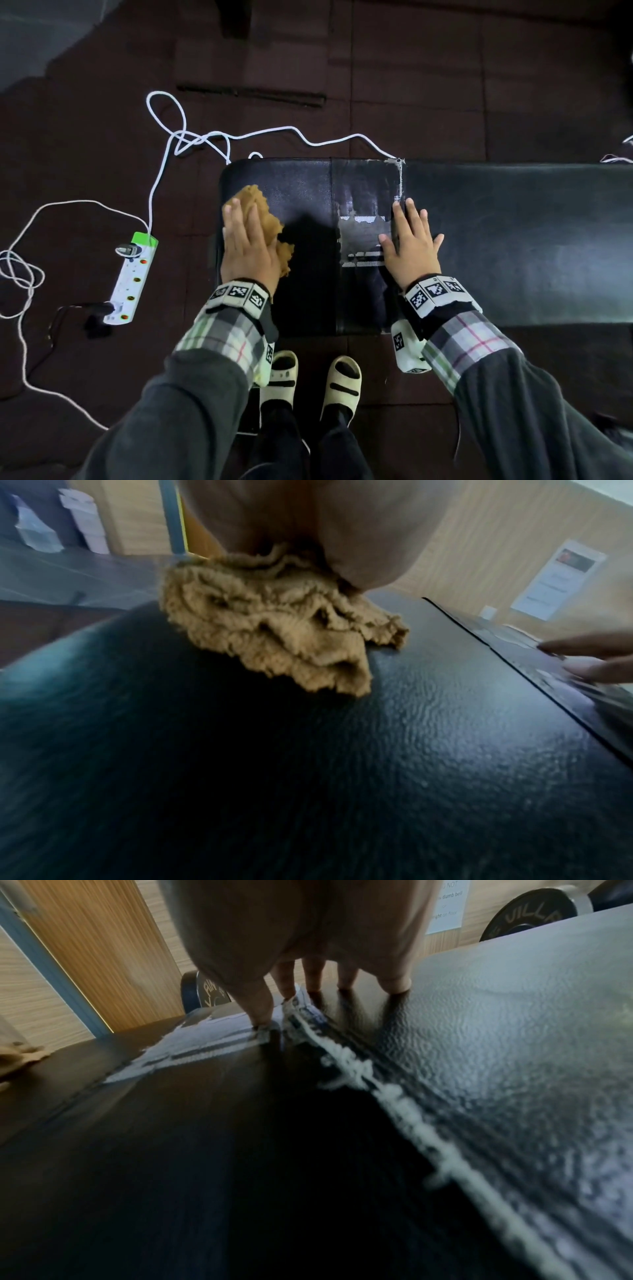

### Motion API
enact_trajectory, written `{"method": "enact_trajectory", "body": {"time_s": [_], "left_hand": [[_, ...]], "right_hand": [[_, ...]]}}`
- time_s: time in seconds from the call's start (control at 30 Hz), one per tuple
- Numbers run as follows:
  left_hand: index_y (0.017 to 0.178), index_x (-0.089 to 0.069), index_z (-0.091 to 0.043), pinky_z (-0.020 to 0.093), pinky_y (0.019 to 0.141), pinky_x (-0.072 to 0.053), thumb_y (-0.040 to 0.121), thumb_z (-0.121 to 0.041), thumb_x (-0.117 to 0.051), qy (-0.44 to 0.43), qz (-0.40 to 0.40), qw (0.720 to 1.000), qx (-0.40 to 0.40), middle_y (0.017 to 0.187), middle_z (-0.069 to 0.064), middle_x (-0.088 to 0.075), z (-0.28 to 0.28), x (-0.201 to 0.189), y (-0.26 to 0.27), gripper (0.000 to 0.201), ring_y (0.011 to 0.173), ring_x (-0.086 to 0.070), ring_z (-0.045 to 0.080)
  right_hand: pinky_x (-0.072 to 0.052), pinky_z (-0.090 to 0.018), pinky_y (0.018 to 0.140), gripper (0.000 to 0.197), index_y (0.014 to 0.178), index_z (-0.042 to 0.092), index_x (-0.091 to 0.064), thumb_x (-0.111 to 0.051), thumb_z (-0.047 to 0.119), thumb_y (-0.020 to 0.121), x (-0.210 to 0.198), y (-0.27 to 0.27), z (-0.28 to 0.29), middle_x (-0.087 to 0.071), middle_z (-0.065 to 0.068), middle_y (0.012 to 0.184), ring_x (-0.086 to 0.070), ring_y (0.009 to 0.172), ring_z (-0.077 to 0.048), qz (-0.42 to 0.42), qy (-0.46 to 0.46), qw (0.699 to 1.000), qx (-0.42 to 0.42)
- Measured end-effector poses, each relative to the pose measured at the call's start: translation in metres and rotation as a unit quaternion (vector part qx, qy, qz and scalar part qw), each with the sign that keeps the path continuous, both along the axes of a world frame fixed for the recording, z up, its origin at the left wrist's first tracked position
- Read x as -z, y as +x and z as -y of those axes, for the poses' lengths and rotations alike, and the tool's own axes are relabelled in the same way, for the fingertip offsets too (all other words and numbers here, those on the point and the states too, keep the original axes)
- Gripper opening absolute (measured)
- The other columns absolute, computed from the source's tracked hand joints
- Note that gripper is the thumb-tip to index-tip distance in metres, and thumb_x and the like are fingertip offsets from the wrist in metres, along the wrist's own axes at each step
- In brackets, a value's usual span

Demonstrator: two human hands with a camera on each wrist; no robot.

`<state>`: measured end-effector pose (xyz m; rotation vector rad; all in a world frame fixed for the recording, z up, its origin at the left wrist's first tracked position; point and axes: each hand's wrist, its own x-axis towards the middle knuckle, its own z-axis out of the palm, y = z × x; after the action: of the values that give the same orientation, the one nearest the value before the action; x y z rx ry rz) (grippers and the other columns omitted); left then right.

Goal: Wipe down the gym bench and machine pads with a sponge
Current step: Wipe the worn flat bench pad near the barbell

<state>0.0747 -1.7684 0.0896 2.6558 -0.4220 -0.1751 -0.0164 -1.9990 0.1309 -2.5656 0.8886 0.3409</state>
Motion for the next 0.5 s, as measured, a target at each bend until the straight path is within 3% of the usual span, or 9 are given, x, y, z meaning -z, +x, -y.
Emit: {"method": "enact_trajectory", "body": {"time_s": [0.13, 0.2, 0.37, 0.5], "left_hand": [[0.143, -0.036, 0.006, 0.051, 0.113, -0.028, 0.095, -0.030, -0.036, -0.019, 0.016, 0.998, -0.057, 0.149, 0.033, -0.027, -0.027, 0.003, -0.020, 0.059, 0.138, -0.028, 0.049], [0.144, -0.033, 0.004, 0.048, 0.114, -0.024, 0.097, -0.030, -0.035, -0.022, 0.004, 0.998, -0.061, 0.153, 0.029, -0.023, -0.037, 0.001, -0.045, 0.058, 0.141, -0.023, 0.046], [0.145, -0.033, -0.001, 0.051, 0.113, -0.025, 0.093, -0.018, -0.046, 0.028, 0.019, 0.999, 0.040, 0.156, 0.019, -0.023, -0.030, 0.001, -0.098, 0.056, 0.145, -0.017, 0.038], [0.146, -0.034, -0.008, 0.052, 0.114, -0.026, 0.090, -0.028, -0.036, 0.038, 0.014, 0.996, 0.077, 0.156, 0.019, -0.026, -0.014, 0.001, -0.066, 0.059, 0.144, -0.018, 0.038]], "right_hand": [[-0.004, -0.061, 0.110, 0.061, 0.149, 0.026, -0.013, -0.043, 0.033, 0.096, -0.001, 0.000, 0.000, -0.003, 0.006, 0.157, 0.001, 0.145, -0.021, 0.000, 0.004, 1.000, -0.001], [-0.004, -0.061, 0.111, 0.061, 0.149, 0.026, -0.013, -0.043, 0.033, 0.097, -0.001, -0.001, 0.001, -0.002, 0.007, 0.157, 0.002, 0.145, -0.021, 0.001, 0.005, 1.000, -0.002], [-0.004, -0.061, 0.110, 0.061, 0.149, 0.026, -0.012, -0.042, 0.032, 0.097, 0.000, 0.000, 0.000, -0.002, 0.006, 0.157, 0.002, 0.145, -0.021, -0.004, 0.002, 1.000, -0.003], [-0.004, -0.061, 0.110, 0.061, 0.149, 0.026, -0.012, -0.042, 0.032, 0.097, 0.000, -0.001, 0.001, -0.002, 0.006, 0.157, 0.002, 0.145, -0.022, -0.002, 0.005, 1.000, -0.002]]}}
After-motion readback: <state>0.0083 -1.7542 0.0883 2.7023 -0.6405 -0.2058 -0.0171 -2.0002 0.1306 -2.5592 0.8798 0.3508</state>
